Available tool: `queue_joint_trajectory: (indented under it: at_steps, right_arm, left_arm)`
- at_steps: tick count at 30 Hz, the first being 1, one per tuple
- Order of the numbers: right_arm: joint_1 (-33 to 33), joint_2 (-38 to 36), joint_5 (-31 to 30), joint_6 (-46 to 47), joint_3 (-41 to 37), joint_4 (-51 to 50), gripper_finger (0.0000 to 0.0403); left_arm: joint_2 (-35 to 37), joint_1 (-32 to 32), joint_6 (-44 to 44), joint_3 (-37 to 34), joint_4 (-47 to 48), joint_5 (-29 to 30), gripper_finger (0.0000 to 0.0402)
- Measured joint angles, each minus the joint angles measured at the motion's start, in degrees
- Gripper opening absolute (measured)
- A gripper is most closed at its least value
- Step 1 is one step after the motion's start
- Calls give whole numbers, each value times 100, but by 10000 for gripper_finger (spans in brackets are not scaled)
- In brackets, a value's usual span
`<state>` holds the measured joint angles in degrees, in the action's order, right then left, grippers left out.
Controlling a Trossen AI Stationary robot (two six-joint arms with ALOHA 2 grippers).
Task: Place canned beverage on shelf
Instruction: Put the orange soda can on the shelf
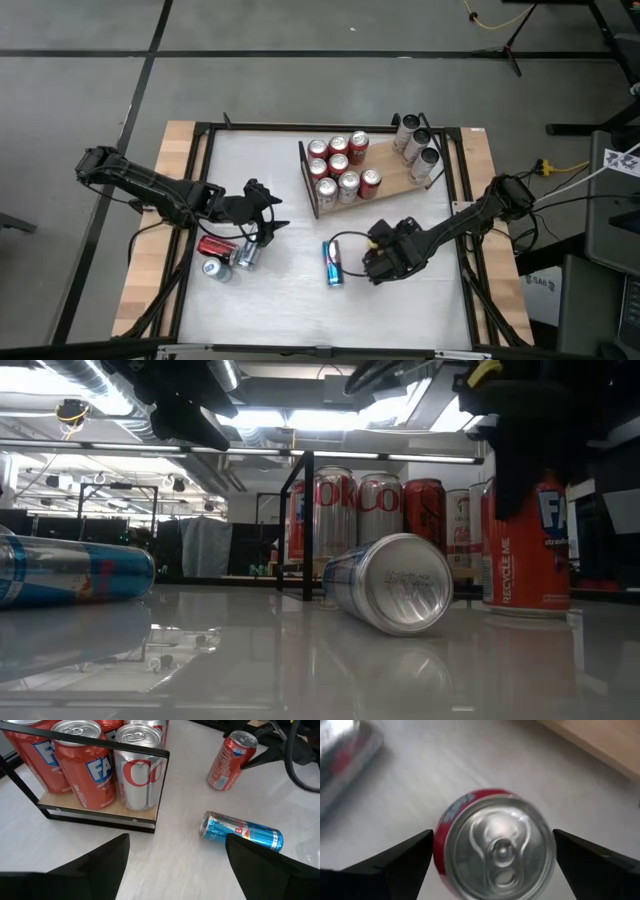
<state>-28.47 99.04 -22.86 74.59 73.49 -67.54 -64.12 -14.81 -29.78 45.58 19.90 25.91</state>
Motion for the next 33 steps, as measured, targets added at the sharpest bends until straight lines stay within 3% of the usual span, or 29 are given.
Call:
queue_joint_trajectory:
  at_steps: [12,22,33]
  right_arm:
    - [0,1,260,-1756,0,9,392]
    - [0,20,261,-1946,0,5,389]
    - [0,22,245,-1506,11,15,288]
  left_arm:
    - [0,0,0,0,2,0,319]
    - [0,0,0,0,2,0,319]
    - [0,0,0,0,2,0,319]
